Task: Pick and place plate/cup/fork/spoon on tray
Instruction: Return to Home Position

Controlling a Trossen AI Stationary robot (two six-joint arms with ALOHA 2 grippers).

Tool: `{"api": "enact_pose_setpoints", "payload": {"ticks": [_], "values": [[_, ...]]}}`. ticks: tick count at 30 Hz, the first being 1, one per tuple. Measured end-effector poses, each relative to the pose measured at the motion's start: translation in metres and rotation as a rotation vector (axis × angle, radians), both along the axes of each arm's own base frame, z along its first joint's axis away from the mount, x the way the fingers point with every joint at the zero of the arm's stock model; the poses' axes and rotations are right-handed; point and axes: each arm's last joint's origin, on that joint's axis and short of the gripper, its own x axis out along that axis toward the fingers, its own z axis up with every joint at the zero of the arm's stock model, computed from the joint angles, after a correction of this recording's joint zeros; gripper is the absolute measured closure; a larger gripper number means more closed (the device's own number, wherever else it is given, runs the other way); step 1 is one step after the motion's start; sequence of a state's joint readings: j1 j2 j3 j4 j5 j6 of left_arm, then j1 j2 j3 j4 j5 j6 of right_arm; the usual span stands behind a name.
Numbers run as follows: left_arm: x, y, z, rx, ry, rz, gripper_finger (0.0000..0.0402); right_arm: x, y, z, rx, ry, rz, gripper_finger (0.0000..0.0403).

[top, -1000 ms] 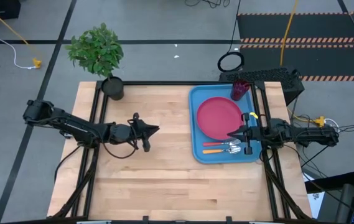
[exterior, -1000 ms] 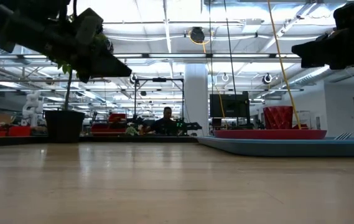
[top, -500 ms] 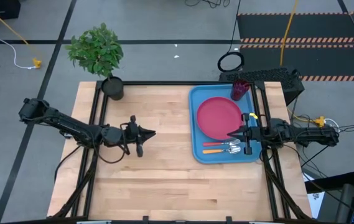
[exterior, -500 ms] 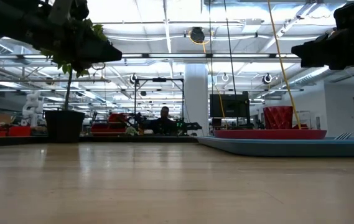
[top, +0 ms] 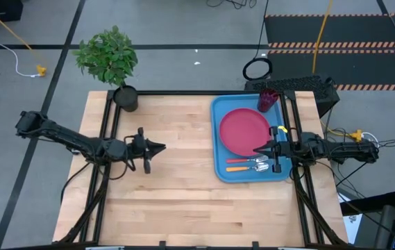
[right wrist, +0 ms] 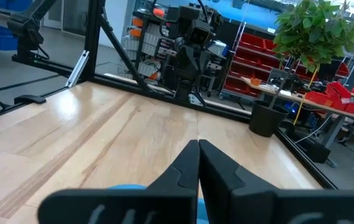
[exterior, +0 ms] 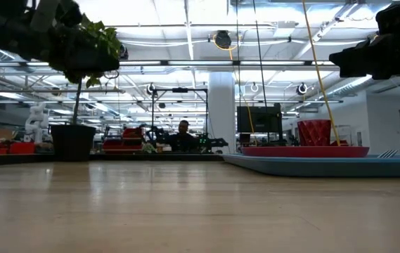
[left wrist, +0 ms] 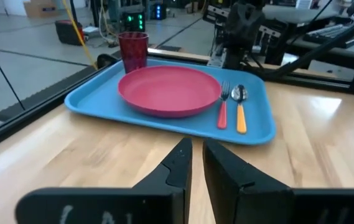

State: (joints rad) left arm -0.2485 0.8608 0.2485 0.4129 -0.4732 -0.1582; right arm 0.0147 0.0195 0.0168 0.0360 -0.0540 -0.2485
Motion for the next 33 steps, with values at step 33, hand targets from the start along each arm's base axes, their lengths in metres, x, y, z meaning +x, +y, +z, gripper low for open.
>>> {"api": "enact_pose_setpoints", "payload": {"ticks": [33], "values": [[-0.057, 0.015, -0.016, 0.140, -0.244, -0.189, 0.0399, 0.000, 0.000, 0.000, 0.001, -0.003, 0.000, 0.0403]]}}
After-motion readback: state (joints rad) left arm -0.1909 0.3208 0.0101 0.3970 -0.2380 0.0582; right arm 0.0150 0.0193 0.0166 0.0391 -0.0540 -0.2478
